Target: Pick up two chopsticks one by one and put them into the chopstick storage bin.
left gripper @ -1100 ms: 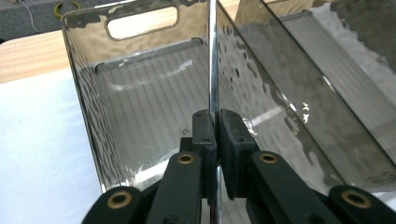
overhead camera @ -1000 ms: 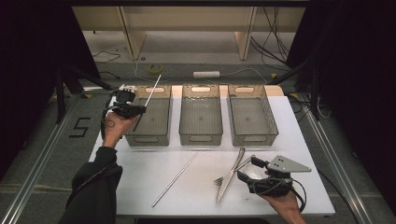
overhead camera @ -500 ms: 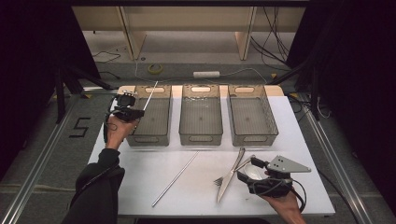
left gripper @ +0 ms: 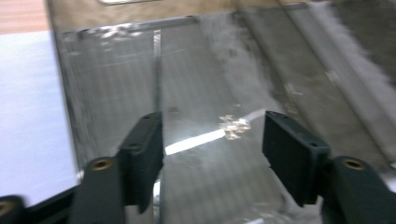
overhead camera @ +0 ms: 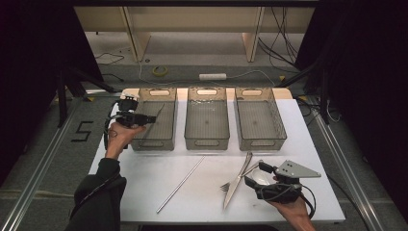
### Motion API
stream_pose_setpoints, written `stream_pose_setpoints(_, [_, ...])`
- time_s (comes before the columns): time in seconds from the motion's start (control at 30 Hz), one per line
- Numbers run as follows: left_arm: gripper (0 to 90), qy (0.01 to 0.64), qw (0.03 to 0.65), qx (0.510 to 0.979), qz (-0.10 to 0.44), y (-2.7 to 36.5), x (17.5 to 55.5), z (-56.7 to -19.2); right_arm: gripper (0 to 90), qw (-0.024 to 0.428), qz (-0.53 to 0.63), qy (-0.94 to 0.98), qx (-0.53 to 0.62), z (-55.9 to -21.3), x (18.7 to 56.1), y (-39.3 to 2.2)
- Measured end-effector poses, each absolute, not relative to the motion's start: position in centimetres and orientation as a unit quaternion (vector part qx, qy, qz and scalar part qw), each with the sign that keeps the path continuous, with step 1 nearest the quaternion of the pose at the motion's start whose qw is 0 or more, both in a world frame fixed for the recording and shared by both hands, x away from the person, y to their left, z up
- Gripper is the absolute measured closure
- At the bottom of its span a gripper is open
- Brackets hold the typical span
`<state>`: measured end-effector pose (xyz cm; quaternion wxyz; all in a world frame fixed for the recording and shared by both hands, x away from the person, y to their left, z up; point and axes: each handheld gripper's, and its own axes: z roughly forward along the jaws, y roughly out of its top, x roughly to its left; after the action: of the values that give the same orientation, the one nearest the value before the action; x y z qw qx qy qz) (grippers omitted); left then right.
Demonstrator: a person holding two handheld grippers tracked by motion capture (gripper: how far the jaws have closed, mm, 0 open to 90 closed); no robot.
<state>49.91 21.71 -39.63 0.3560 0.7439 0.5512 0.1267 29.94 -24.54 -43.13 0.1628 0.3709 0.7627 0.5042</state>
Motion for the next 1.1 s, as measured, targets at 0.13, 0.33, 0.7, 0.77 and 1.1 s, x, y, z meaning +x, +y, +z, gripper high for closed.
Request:
stream_pose_setpoints(0.13, [28.2,0.531,0.373,0.752,0.114,20.9,48.3,-38.1,26.1,0.165,0.504,0.763,0.369,-43.0,29.8,-24.5])
stream_pose_setpoints(0.33, [23.9,0.502,0.363,0.777,0.113,19.0,45.9,-37.4,26.1,0.164,0.504,0.763,0.369,-42.9,29.8,-24.5])
stream_pose_setpoints(0.7, [20.5,0.472,0.331,0.811,0.097,16.3,43.5,-37.4,25.8,0.164,0.503,0.764,0.368,-42.9,29.8,-24.6])
stream_pose_setpoints(0.77, [19.9,0.465,0.324,0.819,0.094,15.7,43.0,-37.4,25.8,0.164,0.504,0.763,0.370,-42.9,29.8,-24.6])
stream_pose_setpoints(1.1, [19.5,0.424,0.275,0.860,0.067,13.4,40.4,-38.7,25.8,0.163,0.501,0.766,0.368,-42.9,29.8,-24.6])
